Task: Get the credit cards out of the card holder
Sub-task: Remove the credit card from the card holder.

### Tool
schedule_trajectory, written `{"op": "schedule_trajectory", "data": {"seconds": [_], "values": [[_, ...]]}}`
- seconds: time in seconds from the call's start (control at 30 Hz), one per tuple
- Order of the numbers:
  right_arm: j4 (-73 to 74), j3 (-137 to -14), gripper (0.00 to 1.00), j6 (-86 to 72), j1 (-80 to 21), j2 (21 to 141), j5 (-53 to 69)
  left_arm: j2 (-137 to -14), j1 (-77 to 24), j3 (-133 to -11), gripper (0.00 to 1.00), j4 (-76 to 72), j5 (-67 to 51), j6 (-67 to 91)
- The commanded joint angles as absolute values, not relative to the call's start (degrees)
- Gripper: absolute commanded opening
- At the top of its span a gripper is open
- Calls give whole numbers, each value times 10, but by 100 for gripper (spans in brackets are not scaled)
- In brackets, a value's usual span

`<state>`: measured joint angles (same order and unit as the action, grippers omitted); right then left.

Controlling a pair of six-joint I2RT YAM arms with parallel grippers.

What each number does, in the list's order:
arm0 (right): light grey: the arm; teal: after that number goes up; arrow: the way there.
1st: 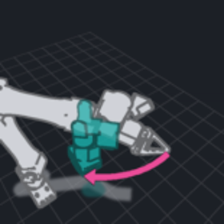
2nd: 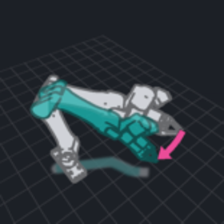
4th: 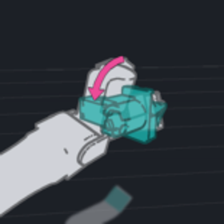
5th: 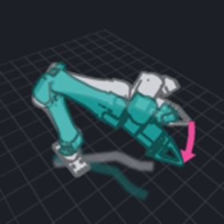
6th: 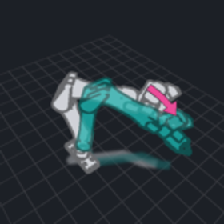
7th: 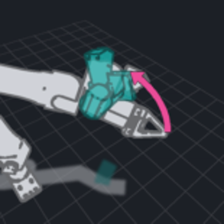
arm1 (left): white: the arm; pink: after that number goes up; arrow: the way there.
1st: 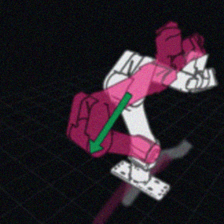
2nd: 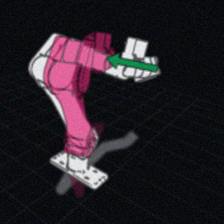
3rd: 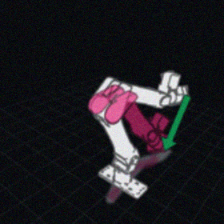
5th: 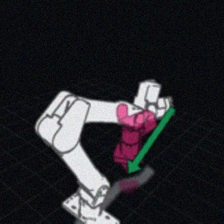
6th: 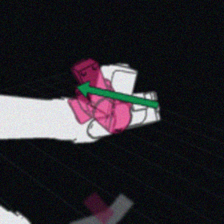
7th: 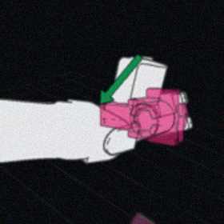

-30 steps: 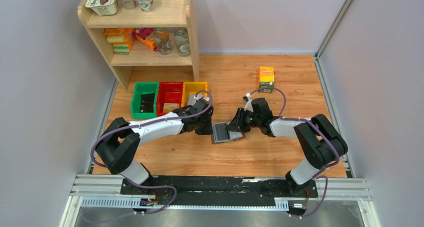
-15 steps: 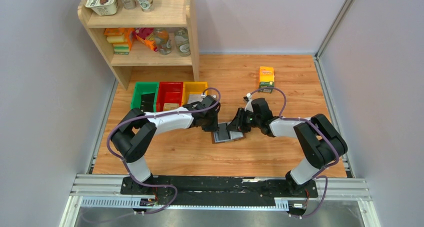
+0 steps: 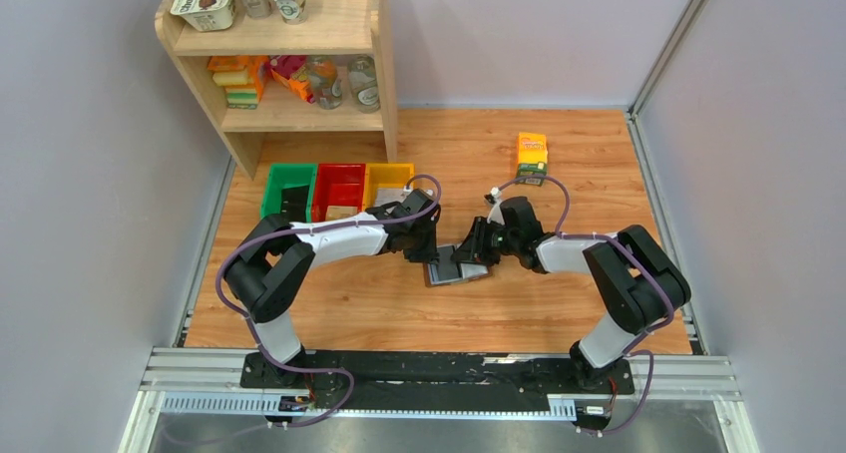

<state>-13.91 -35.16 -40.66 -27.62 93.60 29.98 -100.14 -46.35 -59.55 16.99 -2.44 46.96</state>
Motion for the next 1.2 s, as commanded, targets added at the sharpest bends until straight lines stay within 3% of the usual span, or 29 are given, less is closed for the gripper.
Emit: {"op": "schedule_trajectory", "data": {"seconds": [0.0, 0.4, 0.93, 1.17], "values": [[-128, -357, 27, -389, -282, 919, 279, -1014, -465, -594, 17, 173, -28, 460], [-255, -333, 19, -430, -282, 928, 381, -1010, -465, -581, 17, 163, -22, 463], [-326, -344, 23, -478, -299, 987, 410, -999, -465, -555, 17, 139, -33, 478], [-324, -345, 22, -482, -296, 980, 424, -1001, -465, -559, 16, 182, 17, 451]]}}
